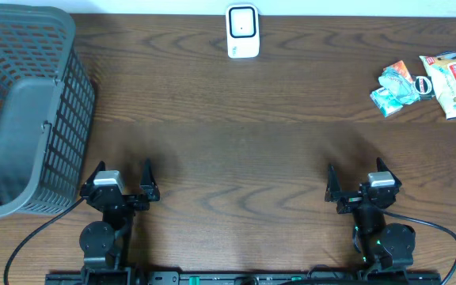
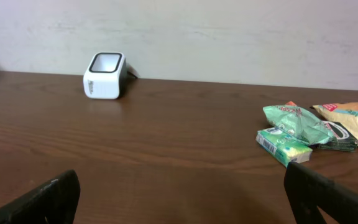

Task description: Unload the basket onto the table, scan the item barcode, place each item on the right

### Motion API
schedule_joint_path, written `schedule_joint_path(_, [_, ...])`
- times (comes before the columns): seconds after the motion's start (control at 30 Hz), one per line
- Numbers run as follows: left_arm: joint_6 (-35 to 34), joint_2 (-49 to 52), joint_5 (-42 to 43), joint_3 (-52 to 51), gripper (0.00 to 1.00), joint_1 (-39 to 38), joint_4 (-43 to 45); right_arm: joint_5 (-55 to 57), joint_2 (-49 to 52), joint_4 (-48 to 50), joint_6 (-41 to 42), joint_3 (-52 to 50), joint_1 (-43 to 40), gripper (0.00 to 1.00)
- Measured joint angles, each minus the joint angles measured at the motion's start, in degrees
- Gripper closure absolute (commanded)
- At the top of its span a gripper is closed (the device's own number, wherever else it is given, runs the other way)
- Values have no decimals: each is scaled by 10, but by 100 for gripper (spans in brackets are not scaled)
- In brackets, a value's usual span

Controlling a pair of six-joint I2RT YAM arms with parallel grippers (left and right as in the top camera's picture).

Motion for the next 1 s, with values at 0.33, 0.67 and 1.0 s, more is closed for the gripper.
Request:
schedule_joint_path(0.33, [49, 0, -2, 0, 0, 0, 0, 0, 0, 0, 0, 0, 0, 1])
schedule_joint_path(0.67, [60, 0, -6, 0, 0, 0, -2, 0, 0, 0, 0, 0, 0, 1])
schedule_joint_path(1.0, [60, 0, -6, 0, 0, 0, -2, 0, 0, 0, 0, 0, 0, 1])
